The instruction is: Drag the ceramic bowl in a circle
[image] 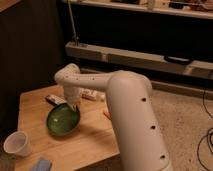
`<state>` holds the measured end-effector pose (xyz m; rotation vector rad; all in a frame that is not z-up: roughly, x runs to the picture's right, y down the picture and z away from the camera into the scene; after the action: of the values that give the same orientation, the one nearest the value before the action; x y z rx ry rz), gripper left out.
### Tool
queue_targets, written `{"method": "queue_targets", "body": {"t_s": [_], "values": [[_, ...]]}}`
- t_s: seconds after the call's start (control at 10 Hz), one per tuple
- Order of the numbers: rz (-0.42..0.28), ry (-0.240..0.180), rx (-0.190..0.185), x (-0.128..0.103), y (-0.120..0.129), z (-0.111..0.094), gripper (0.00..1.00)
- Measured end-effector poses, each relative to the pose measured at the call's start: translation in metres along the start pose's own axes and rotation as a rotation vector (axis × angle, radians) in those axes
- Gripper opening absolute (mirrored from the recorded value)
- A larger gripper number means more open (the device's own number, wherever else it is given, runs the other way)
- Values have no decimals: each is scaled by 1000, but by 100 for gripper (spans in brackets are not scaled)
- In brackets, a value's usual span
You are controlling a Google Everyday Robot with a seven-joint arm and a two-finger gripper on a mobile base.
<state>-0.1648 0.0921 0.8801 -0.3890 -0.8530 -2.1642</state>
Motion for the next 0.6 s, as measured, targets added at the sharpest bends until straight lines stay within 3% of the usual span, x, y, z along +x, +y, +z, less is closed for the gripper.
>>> {"method": "queue_targets", "body": {"t_s": [0.1, 0.3, 0.6], "values": [[27, 4, -36, 0, 23, -7, 18], [98, -13, -116, -24, 76, -19, 18], [160, -56, -160, -79, 112, -35, 18]]}}
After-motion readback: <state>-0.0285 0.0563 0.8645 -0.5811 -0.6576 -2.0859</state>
